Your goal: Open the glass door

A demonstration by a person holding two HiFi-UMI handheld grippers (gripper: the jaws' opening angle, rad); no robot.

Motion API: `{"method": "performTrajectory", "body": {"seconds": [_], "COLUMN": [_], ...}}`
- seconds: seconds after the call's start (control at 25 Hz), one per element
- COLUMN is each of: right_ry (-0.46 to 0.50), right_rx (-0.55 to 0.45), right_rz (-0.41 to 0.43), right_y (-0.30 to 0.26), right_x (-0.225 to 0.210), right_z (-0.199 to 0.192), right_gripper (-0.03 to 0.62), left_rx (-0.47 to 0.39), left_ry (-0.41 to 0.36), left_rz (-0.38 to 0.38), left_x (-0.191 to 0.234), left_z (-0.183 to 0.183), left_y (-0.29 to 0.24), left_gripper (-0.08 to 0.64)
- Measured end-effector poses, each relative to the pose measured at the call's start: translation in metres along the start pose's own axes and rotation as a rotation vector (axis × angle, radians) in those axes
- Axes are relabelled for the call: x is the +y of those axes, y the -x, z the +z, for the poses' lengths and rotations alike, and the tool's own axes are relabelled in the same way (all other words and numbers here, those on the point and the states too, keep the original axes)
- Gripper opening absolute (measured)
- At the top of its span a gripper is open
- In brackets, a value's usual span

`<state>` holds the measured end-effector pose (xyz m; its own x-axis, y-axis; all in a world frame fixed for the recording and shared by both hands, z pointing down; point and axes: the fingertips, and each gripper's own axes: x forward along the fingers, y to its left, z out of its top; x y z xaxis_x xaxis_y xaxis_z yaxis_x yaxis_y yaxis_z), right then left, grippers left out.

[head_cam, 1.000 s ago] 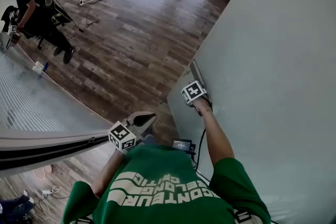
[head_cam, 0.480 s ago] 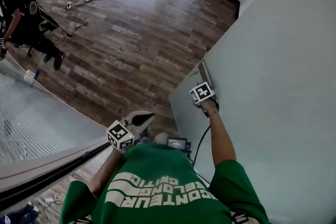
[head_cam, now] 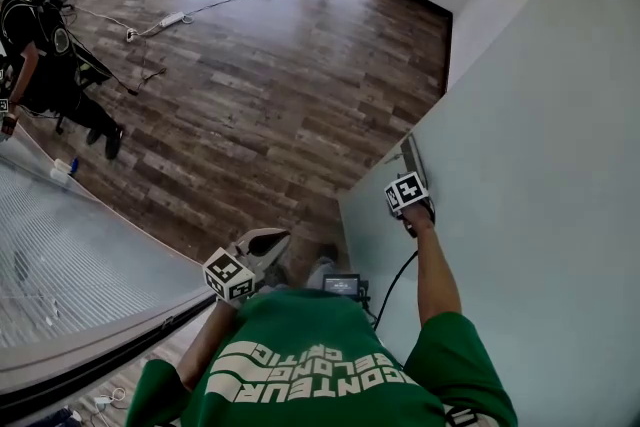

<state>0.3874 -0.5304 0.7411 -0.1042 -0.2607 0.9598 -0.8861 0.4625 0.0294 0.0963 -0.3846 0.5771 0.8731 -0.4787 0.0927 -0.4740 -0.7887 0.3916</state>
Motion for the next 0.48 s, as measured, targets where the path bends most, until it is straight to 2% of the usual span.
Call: {"method": "performTrajectory", "body": {"seconds": [0.48], "right_ry": [-0.098], "right_rx": [-0.008], "right_rz": [-0.031], "right_y": [-0.003], "right_x": [-0.07], "right_z": [-0.02], "right_gripper": [-0.008], "left_rx": [-0.016], "left_ry": [-0.014], "left_rz": [-0.02], "left_x": [0.005], "left_z": [0.023], "left_y": [-0.066], "left_gripper": [0.009]}}
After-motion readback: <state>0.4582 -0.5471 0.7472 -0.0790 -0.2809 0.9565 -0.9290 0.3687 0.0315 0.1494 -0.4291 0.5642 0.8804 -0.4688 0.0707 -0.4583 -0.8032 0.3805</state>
